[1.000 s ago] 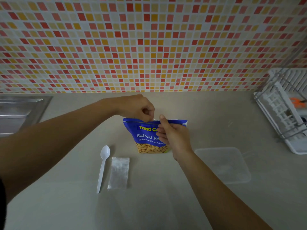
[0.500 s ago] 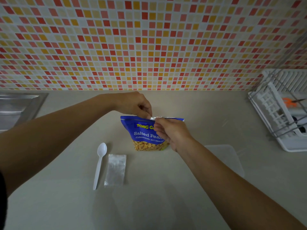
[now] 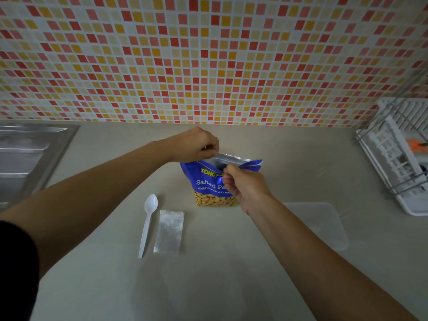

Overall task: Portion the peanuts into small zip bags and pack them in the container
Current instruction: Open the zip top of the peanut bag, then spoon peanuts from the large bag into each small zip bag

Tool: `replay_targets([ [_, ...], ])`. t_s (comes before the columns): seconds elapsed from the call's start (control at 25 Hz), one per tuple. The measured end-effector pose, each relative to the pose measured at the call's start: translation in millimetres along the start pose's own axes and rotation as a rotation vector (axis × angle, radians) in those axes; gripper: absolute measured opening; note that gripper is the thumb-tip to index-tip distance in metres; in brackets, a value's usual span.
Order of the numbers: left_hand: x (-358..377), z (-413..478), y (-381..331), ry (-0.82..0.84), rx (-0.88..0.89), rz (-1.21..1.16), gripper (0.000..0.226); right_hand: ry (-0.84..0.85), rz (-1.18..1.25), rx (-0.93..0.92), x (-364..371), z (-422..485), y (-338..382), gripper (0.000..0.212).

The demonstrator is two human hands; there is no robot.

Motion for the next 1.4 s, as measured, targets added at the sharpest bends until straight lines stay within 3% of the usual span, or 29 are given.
replay_targets([
  [0.12,-1.7,0.8,3.3,-0.039,0.016,0.006,0.015,0.072,-0.067,0.008,-5.0,-3.1,7.4,0.018],
  [0.32,-1.2,4.4,7.9,-0.172,-0.055,0.045,0.014,0.170,-0.449,0.067,-17.3,-15.5,13.0,0.020],
  [0.44,-0.7,4.5,3.9,-0.179,-0.051,0.033,0.014,0.198,-0.528,0.072,-26.8,-20.7,17.5,0.022],
  [0.48,-2.8,2.4,3.6,-0.156,-0.077,-0.011,0.014,0.198,-0.541,-0.003,-31.3,-20.4,16.9,0.028],
  [0.56,-3.6,-8.0,5.9,-0.147,-0.217,-0.245,0.019,0.094,-0.580,-0.326,-43.2,-15.8,10.2,0.040],
  [0.64,7.0,-29.6,5.9,-0.226,-0.488,-0.679,0.028,-0.060,-0.442,-0.644,-59.5,-9.7,1.4,0.034],
  [0.68,19.9,-41.7,3.9,-0.269,-0.618,-0.864,0.033,-0.064,-0.310,-0.679,-67.9,-1.4,-6.0,0.022],
  [0.72,35.8,-53.2,-1.6,-0.271,-0.724,-0.987,0.037,-0.032,-0.233,-0.619,-73.7,8.5,-14.1,0.019],
  [0.8,67.5,-70.9,-21.9,-0.188,-0.836,-1.152,0.045,0.112,-0.218,-0.412,-79.5,31.4,-34.3,0.052],
  [0.88,84.3,-75.3,-41.5,-0.124,-0.857,-1.282,0.051,0.255,-0.229,-0.301,-75.5,50.0,-49.6,0.063],
  [0.96,87.6,-70.3,-53.6,-0.145,-0.847,-1.396,0.050,0.333,-0.265,-0.301,-70.9,62.7,-57.7,0.056],
  [1.08,88.1,-61.7,-55.8,-0.160,-0.833,-1.356,0.050,0.343,-0.328,-0.333,-65.1,65.0,-56.5,0.033],
  [1.28,92.9,-66.6,-51.5,-0.159,-0.837,-1.336,0.055,0.335,-0.309,-0.326,-68.3,71.1,-57.8,0.054],
  [1.4,88.8,-68.0,-50.7,-0.168,-0.827,-1.340,0.050,0.319,-0.324,-0.317,-69.2,72.2,-58.2,0.049],
])
Point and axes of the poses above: each hand's wrist, its own z-axis towards the middle knuckle, its own x-axis out of the palm, y = z × x, the point moved 1 cm from there along z, towards the middle knuckle, and after that the axes turned 15 degrees about z, right-handed, at the moved point
